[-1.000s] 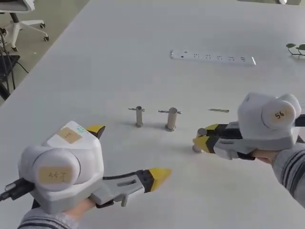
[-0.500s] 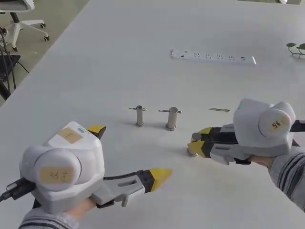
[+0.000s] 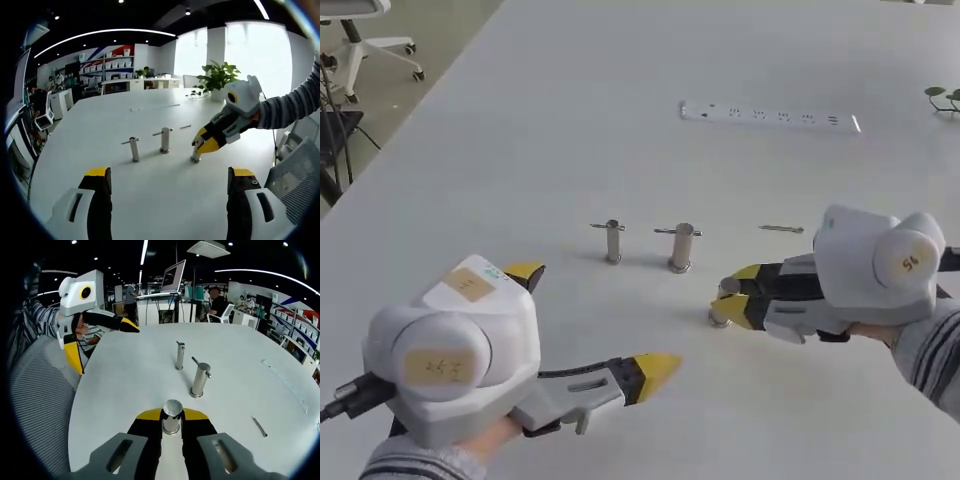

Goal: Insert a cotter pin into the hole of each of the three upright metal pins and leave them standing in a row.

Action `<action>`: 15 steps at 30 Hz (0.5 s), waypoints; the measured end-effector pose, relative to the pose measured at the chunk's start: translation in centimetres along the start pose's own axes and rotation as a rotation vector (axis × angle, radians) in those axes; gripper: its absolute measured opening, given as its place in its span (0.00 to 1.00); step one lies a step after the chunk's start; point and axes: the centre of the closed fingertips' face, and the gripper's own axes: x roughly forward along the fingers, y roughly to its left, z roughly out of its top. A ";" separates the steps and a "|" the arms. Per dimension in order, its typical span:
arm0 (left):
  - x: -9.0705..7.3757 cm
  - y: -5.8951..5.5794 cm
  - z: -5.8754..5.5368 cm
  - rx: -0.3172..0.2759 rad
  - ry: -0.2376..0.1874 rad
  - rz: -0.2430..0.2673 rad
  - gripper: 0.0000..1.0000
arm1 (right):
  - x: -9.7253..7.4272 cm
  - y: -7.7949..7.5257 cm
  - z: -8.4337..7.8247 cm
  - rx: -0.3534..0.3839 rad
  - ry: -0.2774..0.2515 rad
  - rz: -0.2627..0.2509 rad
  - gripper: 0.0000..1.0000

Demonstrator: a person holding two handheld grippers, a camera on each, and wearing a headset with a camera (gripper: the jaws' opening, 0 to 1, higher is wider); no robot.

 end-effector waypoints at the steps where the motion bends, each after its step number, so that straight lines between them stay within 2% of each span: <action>1: 0.0 0.0 0.0 0.000 0.001 -0.001 0.96 | 0.0 0.0 0.0 -0.001 -0.001 -0.001 0.09; 10: 0.0 -0.1 0.1 -0.005 -0.002 -0.003 0.96 | 0.2 0.1 -0.5 -0.028 0.023 -0.001 0.11; 15: 0.0 -0.1 0.2 -0.001 -0.001 0.000 0.96 | -0.2 0.1 -0.7 -0.014 0.037 -0.011 0.19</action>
